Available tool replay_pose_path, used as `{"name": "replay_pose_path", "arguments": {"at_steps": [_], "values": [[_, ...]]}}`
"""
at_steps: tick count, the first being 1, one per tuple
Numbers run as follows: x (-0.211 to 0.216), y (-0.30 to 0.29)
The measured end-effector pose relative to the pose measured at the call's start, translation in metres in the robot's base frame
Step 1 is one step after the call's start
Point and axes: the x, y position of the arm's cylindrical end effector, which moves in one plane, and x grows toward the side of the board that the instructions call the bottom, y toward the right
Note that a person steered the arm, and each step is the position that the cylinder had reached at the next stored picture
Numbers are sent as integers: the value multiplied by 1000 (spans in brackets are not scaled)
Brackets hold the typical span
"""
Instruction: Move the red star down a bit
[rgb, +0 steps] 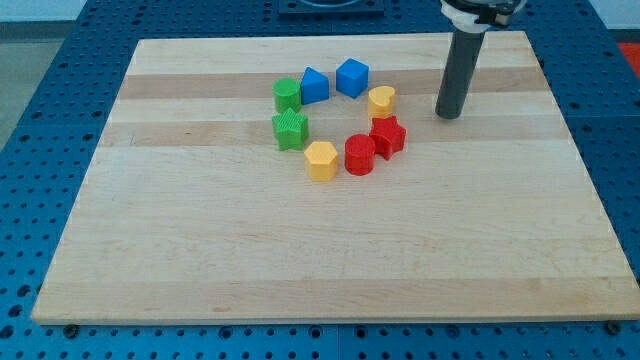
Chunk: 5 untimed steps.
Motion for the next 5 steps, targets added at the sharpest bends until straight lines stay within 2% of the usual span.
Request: {"name": "replay_pose_path", "arguments": {"at_steps": [4, 5], "values": [[0, -11], [-12, -29]]}}
